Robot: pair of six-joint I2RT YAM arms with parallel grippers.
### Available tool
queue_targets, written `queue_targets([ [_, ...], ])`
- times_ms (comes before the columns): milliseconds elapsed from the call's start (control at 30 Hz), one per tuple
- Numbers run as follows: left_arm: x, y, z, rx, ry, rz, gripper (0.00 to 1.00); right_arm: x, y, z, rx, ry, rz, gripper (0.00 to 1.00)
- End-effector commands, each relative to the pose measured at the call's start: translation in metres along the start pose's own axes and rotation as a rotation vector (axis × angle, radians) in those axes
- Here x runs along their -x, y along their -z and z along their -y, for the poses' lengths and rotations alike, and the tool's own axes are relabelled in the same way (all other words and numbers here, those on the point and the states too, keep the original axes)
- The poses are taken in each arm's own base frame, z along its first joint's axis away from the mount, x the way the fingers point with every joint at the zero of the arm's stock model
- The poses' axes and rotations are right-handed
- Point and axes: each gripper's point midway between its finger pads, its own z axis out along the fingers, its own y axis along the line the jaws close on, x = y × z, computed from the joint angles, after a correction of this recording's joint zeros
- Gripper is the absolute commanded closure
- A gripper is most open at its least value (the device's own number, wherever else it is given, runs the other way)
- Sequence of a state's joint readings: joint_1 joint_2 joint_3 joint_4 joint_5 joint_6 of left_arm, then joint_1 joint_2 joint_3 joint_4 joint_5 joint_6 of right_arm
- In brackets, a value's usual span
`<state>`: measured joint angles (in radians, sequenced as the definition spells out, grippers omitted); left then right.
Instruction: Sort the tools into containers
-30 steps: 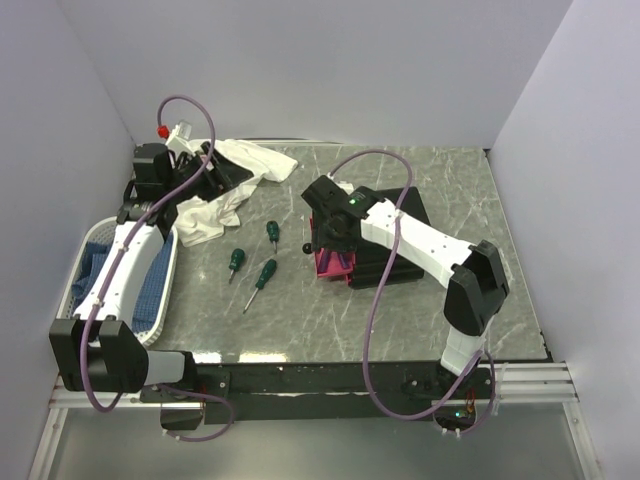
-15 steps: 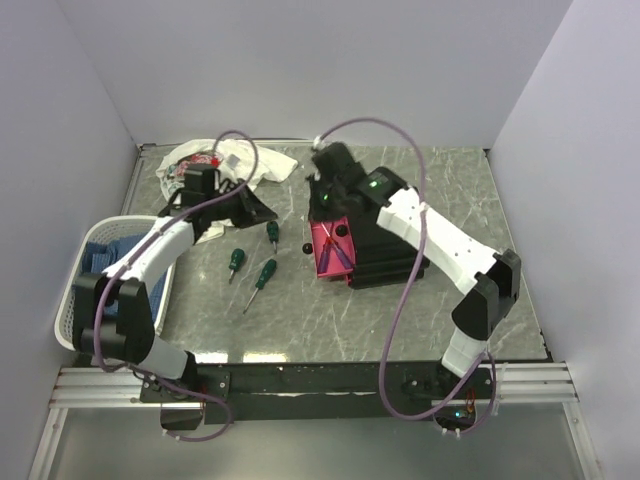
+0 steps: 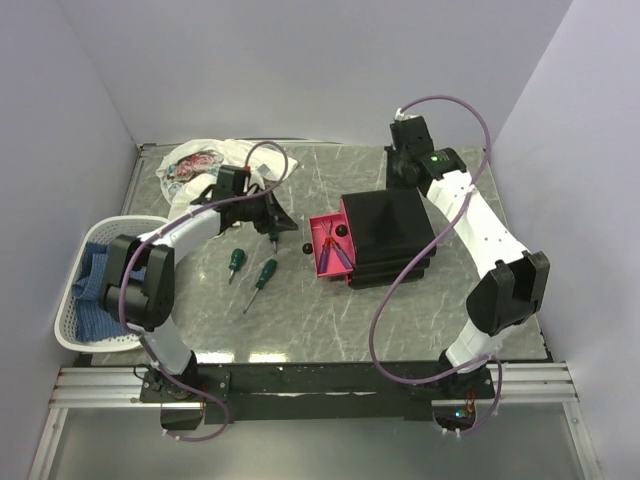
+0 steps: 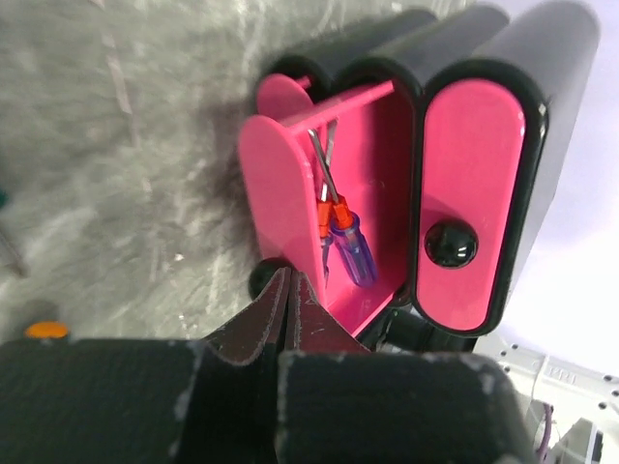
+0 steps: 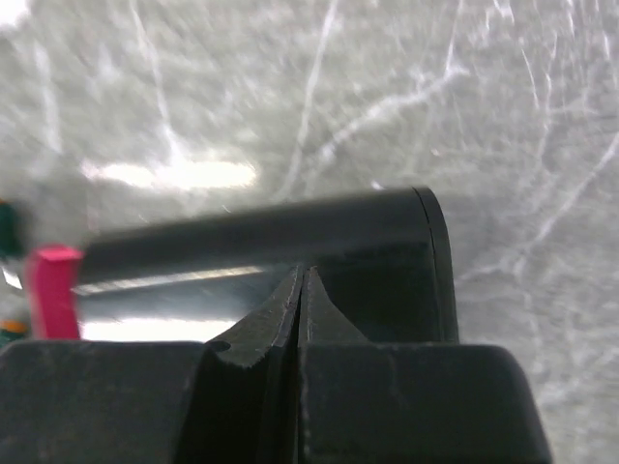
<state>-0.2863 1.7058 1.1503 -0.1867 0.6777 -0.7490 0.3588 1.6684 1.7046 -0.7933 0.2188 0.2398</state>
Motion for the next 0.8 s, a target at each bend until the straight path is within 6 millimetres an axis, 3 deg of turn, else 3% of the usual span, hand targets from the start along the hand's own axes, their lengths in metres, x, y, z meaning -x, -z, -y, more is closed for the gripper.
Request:
queue_targets([
  [0, -0.012, -0.017, 0.026, -0.075, -0.092, -0.035, 0.99, -0.011, 0.012, 0.006, 0.011, 0.121, -0.014, 1.00],
  [67, -0.024, -0.030, 0.031, -0.077, -0.116, -0.072, 0.99, -0.020, 0.010, 0.009, 0.008, 0.111, -0.039, 1.00],
  [300, -0.042, -0.043, 0.032, -0.069, -0.124, -0.130, 0.99, -0.050, 0.003, 0.016, 0.030, 0.097, -0.117, 1.00],
  [767, -0.045, -0.062, 0.076, -0.168, -0.279, -0.166, 0.99, -0.133, -0.014, 0.019, 0.088, 0.071, -0.351, 1.00],
])
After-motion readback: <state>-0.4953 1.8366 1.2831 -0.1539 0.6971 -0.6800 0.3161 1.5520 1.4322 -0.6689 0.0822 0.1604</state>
